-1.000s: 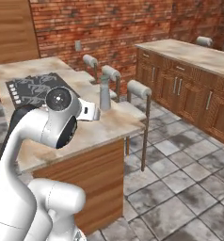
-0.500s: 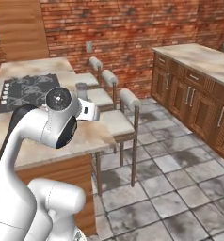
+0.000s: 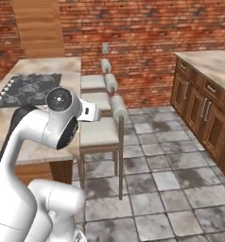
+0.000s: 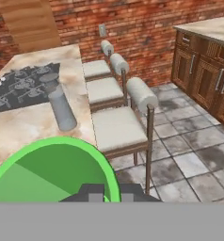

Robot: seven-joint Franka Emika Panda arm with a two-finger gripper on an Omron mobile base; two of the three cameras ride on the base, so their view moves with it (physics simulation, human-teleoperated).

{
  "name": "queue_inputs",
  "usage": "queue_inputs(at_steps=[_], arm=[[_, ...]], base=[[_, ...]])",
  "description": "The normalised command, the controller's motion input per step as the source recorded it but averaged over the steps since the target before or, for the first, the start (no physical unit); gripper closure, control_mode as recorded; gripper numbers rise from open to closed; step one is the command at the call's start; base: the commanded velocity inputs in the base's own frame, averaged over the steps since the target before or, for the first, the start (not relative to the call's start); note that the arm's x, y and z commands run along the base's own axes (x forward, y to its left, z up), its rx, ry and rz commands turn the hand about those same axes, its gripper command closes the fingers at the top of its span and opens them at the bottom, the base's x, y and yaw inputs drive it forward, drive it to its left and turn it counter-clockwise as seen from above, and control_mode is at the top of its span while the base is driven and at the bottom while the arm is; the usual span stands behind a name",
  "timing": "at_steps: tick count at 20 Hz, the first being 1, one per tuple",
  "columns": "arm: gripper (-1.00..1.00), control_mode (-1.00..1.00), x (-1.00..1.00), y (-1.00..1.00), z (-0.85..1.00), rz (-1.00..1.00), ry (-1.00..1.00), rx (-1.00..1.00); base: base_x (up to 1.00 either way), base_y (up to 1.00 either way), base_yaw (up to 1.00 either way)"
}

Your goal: Place the pitcher and cup on the dining counter for serving.

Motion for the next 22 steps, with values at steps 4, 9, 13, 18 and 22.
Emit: queue_inputs(at_steps=[4, 9, 13, 18, 22], arm=[[1.00, 1.00, 0.00, 0.00, 0.00, 0.00, 0.00, 0.00], [1.00, 1.00, 0.00, 0.00, 0.00, 0.00, 0.00, 0.00], [1.00, 1.00, 0.00, 0.00, 0.00, 0.00, 0.00, 0.00], [1.00, 1.00, 0.00, 0.00, 0.00, 0.00, 0.00, 0.00], [1.00, 1.00, 0.00, 0.00, 0.00, 0.00, 0.00, 0.00]], base=[[0.01, -0.94, 0.55], [0.00, -0.82, 0.63], [0.00, -0.76, 0.66], [0.00, -0.78, 0.65], [0.07, -0.85, 0.62]])
